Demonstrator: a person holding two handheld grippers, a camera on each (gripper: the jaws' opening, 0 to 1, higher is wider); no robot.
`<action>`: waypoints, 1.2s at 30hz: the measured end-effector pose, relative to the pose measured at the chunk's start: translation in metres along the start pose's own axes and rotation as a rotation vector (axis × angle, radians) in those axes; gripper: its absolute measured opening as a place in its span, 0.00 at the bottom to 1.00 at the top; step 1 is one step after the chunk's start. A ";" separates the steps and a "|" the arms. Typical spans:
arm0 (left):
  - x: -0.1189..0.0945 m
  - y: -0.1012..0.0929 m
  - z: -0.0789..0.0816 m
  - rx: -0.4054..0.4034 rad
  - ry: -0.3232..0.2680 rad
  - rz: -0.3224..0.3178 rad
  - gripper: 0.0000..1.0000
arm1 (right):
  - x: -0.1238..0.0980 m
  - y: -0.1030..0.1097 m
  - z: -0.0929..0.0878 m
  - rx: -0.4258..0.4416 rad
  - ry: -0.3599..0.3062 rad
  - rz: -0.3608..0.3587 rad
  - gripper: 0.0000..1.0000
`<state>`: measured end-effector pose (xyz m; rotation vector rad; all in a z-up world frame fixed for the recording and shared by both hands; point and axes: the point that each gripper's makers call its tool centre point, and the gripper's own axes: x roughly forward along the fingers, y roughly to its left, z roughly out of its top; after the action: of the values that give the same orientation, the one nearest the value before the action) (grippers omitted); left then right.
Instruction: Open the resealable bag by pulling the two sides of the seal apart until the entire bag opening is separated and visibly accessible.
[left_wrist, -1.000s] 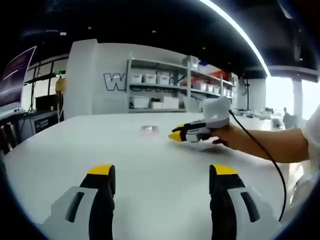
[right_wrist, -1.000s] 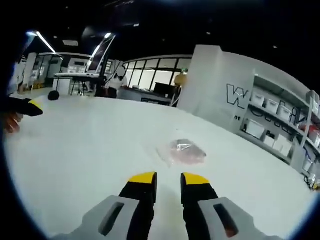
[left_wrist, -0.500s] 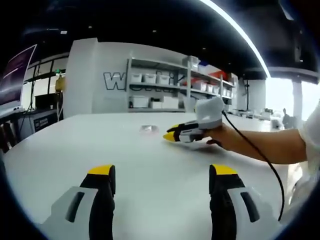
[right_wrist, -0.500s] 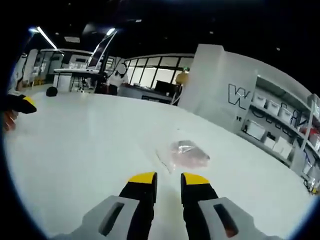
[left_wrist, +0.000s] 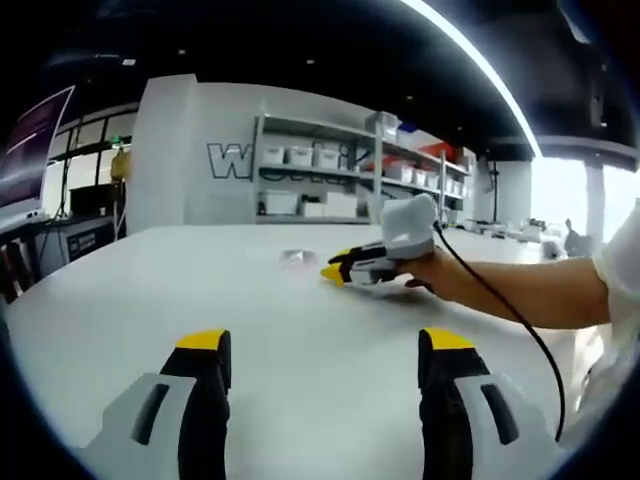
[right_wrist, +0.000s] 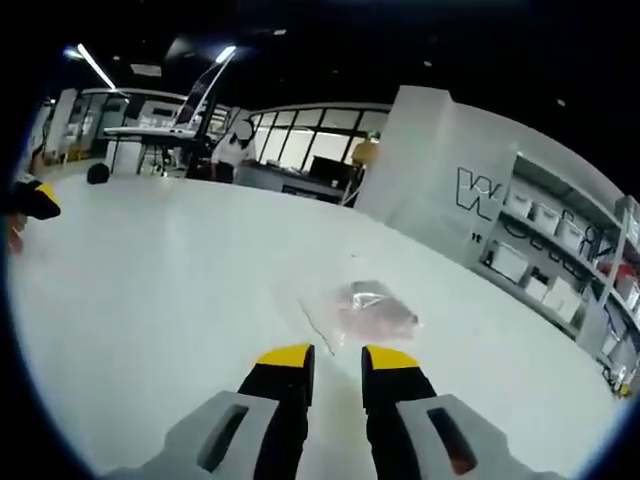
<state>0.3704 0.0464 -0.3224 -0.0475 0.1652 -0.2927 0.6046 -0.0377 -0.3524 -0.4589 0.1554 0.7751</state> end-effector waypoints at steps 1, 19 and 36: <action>0.000 0.000 0.000 0.000 0.000 -0.001 0.76 | 0.001 -0.001 0.000 -0.004 0.002 -0.005 0.16; 0.000 0.004 0.000 -0.007 0.003 -0.002 0.76 | 0.018 -0.006 0.005 -0.108 0.000 -0.023 0.15; 0.001 0.003 0.000 -0.010 0.007 -0.005 0.75 | 0.022 -0.001 0.011 -0.176 -0.028 0.001 0.05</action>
<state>0.3718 0.0492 -0.3231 -0.0565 0.1739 -0.2967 0.6210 -0.0190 -0.3489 -0.6138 0.0611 0.7990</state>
